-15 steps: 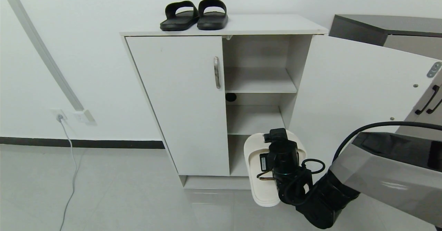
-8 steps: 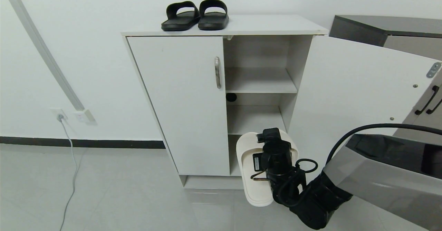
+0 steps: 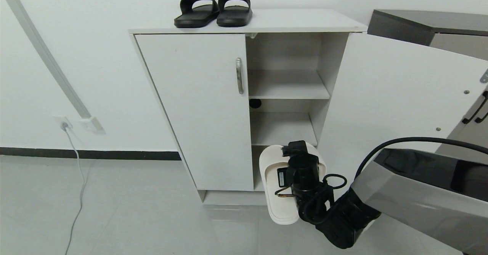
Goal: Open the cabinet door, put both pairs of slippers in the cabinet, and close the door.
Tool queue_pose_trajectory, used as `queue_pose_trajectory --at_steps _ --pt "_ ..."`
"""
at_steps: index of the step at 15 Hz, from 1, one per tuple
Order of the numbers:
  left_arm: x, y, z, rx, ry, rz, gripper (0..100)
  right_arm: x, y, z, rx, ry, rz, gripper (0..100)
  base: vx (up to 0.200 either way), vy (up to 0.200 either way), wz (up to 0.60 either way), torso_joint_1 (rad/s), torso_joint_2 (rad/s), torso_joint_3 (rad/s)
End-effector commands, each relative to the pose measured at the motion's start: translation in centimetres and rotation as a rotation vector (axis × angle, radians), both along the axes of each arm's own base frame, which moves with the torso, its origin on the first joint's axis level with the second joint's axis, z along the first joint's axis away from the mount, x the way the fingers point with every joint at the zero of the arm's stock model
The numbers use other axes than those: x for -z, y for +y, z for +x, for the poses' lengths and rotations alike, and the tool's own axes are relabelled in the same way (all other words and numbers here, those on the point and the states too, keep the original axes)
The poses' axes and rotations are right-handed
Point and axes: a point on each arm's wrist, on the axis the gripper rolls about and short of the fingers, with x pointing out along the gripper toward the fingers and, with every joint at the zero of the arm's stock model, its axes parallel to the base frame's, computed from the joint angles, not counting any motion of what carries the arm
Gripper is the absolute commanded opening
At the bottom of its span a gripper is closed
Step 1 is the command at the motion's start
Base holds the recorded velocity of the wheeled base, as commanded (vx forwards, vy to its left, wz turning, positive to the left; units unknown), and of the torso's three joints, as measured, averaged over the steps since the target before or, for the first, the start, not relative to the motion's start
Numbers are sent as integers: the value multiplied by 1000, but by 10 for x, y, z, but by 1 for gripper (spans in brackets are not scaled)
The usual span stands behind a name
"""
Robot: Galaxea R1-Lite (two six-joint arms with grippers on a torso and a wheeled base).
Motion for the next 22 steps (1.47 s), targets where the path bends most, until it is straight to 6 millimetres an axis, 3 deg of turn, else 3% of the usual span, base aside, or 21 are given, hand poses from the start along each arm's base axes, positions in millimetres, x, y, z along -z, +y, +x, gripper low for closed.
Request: queue_pose_trajectory --at_steps 1,10,14,22 --pt "0 0 0 0 1 0 0 2 0 0 -1 3 -3 0 0 0 0 2 2 -178" --pt "0 0 0 2 1 2 0 16 6 4 0 -23 15 0 0 0 0 4 3 -188" --pt "0 0 0 2 1 2 0 19 6 8 -2 -145 8 0 0 0 0 1 2 -15" --pt "0 0 0 2 1 2 0 15 4 10 5 -159 8 0 0 0 0 0 0 0"
